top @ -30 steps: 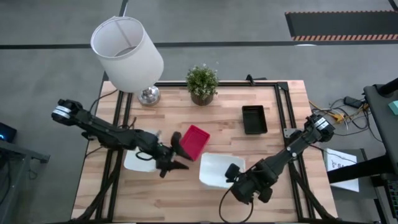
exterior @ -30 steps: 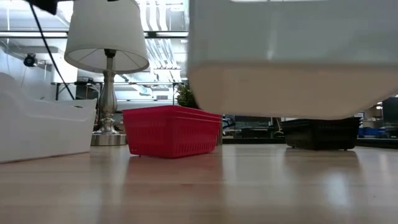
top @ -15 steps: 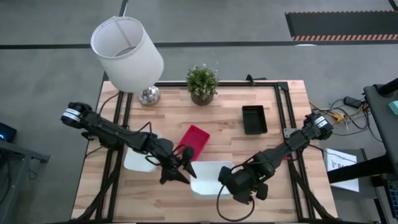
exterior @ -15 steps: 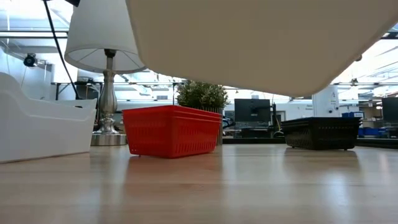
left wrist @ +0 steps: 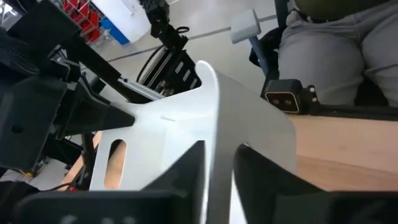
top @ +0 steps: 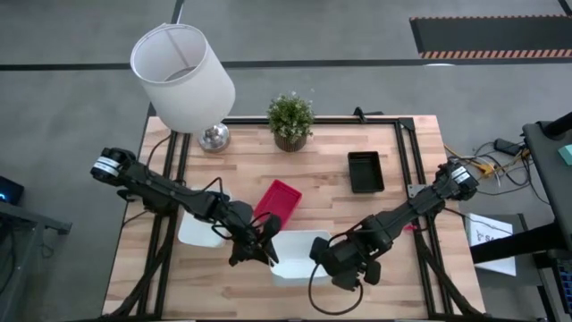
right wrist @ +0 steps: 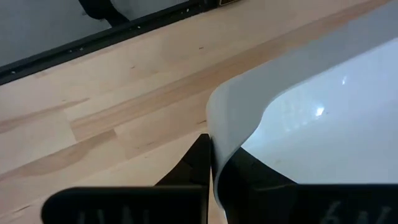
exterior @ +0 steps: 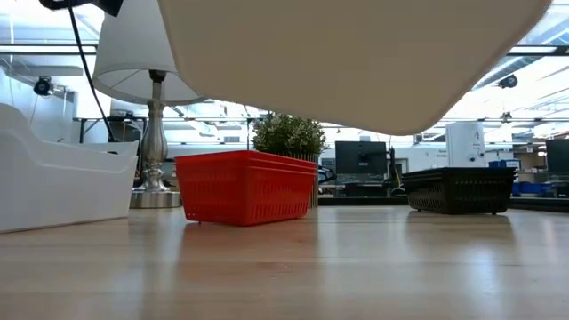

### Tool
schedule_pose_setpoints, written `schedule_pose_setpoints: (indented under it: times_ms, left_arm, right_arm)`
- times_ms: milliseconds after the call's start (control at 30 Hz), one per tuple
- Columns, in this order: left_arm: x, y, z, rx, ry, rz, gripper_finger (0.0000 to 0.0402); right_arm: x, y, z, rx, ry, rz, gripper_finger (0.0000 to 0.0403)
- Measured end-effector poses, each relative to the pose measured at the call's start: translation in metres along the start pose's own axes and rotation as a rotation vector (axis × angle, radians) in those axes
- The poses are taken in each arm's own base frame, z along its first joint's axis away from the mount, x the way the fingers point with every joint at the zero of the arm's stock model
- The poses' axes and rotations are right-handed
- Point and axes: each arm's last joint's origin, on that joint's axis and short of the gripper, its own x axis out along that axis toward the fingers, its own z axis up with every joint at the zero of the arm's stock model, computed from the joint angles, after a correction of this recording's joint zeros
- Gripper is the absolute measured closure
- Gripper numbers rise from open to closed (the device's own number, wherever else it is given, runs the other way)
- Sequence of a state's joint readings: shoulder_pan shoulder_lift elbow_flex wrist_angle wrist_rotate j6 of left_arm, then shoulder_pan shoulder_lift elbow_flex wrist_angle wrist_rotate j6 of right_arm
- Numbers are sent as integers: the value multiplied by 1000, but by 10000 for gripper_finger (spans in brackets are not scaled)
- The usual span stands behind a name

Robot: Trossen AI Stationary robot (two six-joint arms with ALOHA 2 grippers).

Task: Stack baskets by color
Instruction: Stack the white bin on the stacked white bins

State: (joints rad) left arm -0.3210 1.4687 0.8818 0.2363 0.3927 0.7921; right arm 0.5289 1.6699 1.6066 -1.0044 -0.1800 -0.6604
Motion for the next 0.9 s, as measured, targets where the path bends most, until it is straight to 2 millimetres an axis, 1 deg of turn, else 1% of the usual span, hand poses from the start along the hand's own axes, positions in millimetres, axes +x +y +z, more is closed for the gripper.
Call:
schedule_pose_setpoints:
  times_ms: [100,133,333,400,500,733,900]
  left_arm:
    - [0,0,1,24,-1,0,382]
    - [-1,0,1,26,-2,-3,390]
    - [-1,0,1,28,-10,-10,397]
    - [-1,-1,1,28,-12,-16,398]
    - [-1,-1,2,27,-13,-18,399]
    - [1,-4,4,29,-22,-28,401]
    - [1,-3,7,33,-24,-23,401]
  right_arm:
    - [0,-1,0,-5,-1,-10,394]
    - [0,-1,1,0,-5,-13,394]
    - [0,-4,3,39,-29,-40,393]
    - [0,-6,3,65,-44,-50,388]
    - [-1,-9,1,97,-41,-57,365]
    - [-2,-12,-1,154,-41,-73,293]
    - [-9,-11,-5,222,-15,-67,260]
